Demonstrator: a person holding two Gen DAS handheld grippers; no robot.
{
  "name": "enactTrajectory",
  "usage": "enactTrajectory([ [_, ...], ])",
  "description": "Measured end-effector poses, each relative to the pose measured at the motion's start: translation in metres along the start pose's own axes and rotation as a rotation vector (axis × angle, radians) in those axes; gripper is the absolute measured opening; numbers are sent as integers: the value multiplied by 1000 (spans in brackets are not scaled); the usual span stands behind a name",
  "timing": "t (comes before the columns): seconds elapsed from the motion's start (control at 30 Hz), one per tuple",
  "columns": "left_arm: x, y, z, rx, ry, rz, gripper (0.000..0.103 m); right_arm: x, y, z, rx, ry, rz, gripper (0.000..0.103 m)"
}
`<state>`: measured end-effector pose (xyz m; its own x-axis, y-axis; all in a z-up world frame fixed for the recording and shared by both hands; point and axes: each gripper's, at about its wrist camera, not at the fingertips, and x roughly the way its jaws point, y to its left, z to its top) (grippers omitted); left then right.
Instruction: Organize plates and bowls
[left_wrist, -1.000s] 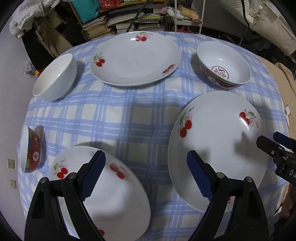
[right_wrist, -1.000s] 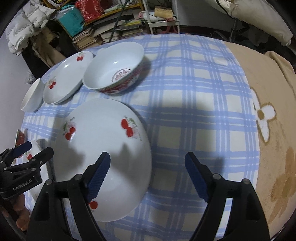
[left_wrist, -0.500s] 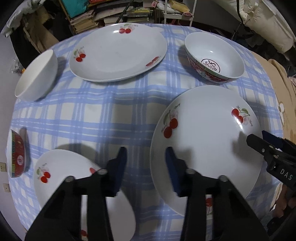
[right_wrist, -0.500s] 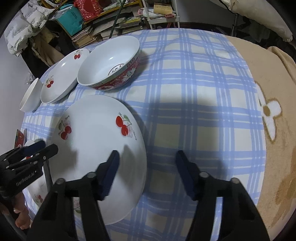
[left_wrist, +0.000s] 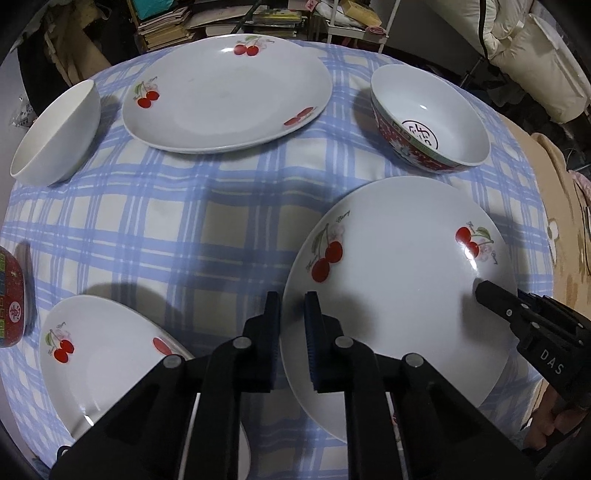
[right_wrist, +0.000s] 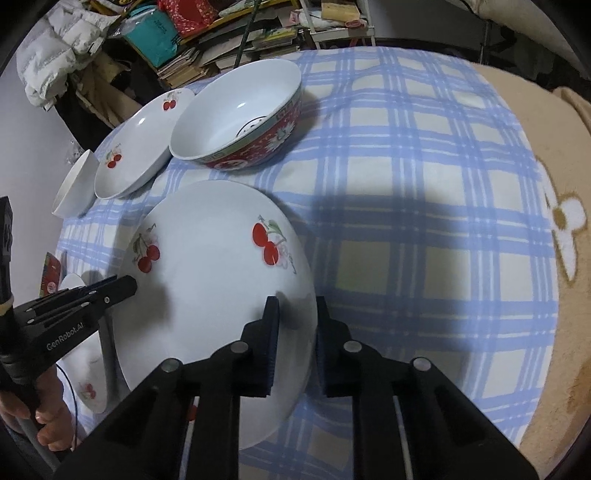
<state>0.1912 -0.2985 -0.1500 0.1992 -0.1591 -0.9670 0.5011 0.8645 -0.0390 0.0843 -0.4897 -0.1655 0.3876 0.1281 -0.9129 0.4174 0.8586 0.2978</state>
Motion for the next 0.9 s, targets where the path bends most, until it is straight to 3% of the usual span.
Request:
enactTrajectory([
  [0.17, 3, -3, -1, -5, 6, 11, 15, 0, -4, 0, 18, -6, 28, 19],
  [0.37, -5, -5, -4, 65, -10, -12, 15, -4, -10, 0, 81, -12, 79, 19],
  [0.43, -9, -1, -4, 46, -13, -31, 15, -4, -10, 0, 92, -10, 87, 19],
  [0.53, -14, 6, -1, 8, -19, -33, 15, -5, -8, 0, 78, -7, 89, 19],
  [0.9, -45, 25, -8, 33, -55, -62, 15, -25, 9, 2, 48, 0, 113, 19],
])
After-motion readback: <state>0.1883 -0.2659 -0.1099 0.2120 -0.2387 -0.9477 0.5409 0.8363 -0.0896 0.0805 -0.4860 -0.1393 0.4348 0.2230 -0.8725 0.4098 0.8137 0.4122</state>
